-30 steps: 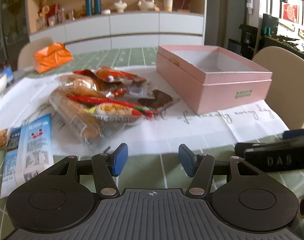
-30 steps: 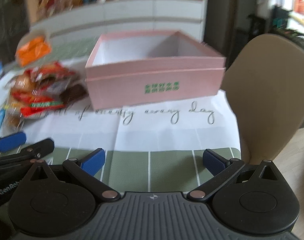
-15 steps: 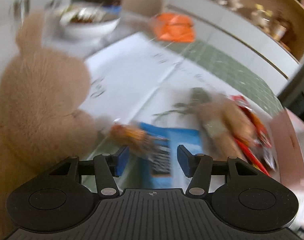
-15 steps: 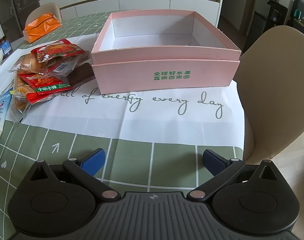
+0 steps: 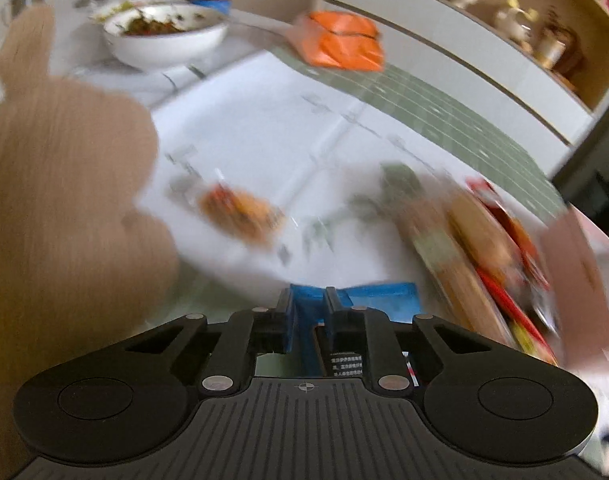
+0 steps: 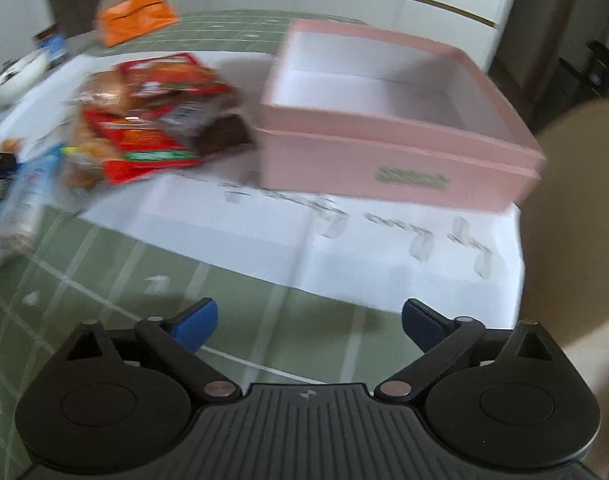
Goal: Organize snacks
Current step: 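Grasp the blue snack packet with the right tool while the left tool reaches toward the snack pile, then grasp a small orange wrapped snack stick with the left tool while the right tool holds the blue packet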
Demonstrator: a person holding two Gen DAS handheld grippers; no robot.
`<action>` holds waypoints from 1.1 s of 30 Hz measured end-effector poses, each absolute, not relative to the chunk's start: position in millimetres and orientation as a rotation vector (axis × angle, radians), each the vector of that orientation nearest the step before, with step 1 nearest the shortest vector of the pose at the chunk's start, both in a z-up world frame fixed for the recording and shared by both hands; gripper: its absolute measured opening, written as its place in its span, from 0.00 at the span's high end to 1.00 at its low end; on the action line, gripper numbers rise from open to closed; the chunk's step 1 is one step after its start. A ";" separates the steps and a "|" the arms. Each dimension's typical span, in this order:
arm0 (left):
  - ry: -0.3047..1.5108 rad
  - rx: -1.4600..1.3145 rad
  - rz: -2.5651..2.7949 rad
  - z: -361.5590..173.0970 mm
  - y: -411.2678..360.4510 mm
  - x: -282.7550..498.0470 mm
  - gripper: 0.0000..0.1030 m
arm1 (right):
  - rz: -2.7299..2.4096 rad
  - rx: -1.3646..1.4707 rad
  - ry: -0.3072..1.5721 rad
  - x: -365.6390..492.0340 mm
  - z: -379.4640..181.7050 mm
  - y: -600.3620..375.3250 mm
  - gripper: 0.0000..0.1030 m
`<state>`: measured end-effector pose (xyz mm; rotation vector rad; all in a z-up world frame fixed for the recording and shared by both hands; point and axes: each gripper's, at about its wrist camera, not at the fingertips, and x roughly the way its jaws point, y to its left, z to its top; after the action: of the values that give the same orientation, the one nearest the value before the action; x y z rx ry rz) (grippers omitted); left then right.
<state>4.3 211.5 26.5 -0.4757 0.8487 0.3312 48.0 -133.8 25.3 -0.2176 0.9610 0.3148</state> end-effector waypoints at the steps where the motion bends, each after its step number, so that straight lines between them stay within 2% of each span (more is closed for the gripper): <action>1: 0.857 -0.475 0.301 25.7 204.8 -3.8 0.82 | 0.346 -0.221 0.950 46.0 29.6 -127.6 0.05; 7: 0.896 -0.540 0.109 22.6 167.8 -56.2 0.82 | 0.617 -0.220 0.911 36.9 59.6 -68.3 0.05; 14: 0.793 -0.607 0.227 50.3 192.0 -92.1 0.80 | 0.766 -0.283 1.015 2.8 37.9 -7.6 0.05; 19: 0.769 -0.666 0.302 64.2 205.9 -57.1 0.79 | 0.770 -0.360 1.004 -24.7 27.4 12.0 0.05; 22: 0.753 -0.734 0.436 61.6 222.5 -21.3 0.78 | 0.778 -0.434 0.959 -33.2 30.1 7.9 0.20; 28: 0.747 -0.832 0.731 34.9 258.0 30.5 0.77 | 0.644 -0.381 0.982 -14.1 35.4 -50.8 0.21; 33: 0.723 -0.741 0.866 25.2 263.8 59.3 0.71 | 0.555 -0.316 1.006 -0.9 33.3 -94.2 0.19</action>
<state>59.3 263.8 25.2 -0.7406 0.7226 0.8657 -0.9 -94.2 33.3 -0.3157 1.0065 0.5553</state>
